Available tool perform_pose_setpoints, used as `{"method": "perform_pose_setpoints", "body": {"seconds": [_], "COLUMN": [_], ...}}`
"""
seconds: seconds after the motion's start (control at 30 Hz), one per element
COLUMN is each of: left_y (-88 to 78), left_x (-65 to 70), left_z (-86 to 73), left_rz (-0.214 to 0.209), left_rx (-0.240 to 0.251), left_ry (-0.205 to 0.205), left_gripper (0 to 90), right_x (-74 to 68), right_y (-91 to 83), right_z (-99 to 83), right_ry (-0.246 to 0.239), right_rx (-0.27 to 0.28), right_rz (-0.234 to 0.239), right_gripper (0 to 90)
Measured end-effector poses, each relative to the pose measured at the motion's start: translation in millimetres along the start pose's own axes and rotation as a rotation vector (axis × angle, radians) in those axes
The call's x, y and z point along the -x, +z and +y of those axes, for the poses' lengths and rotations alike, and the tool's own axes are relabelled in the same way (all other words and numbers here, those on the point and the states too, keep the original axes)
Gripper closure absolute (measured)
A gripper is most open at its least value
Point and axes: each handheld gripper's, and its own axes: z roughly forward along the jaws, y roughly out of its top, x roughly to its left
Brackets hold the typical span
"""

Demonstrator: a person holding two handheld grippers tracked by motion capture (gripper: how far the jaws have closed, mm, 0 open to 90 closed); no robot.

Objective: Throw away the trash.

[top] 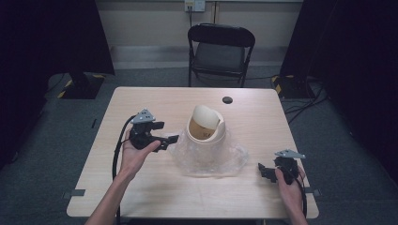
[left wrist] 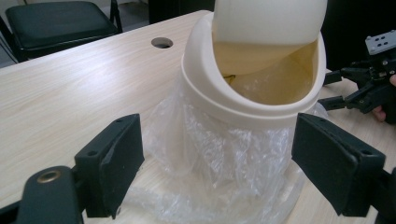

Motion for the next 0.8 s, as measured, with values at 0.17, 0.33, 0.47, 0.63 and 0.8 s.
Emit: {"method": "perform_pose_setpoints", "body": {"seconds": [0.17,0.33,0.47,0.63,0.8], "left_y": [-9.3,-19.5,-27.8,-37.4,-44.4], "left_x": [-5.0,-10.1,-12.9,-14.4,-19.9], "left_z": [-8.8,-16.3,-18.9,-23.7,-34.6], "left_rz": [0.01,0.026,0.043,0.063,0.085], "left_rx": [0.008,0.011,-0.001,0.008,-0.004], "left_ry": [-0.025,-0.043,-0.038,-0.047,-0.061], "left_gripper": [16.3,16.3,16.3,16.9,17.3], "right_x": [0.1,0.0,0.0,0.0,0.0], "right_y": [0.0,0.0,0.0,0.0,0.0], "right_z": [0.0,0.0,0.0,0.0,0.0], "right_ry": [0.0,0.0,0.0,0.0,0.0], "right_rx": [0.0,0.0,0.0,0.0,0.0], "right_rz": [0.0,0.0,0.0,0.0,0.0], "right_gripper": [9.8,9.7,9.7,9.7,9.8]}}
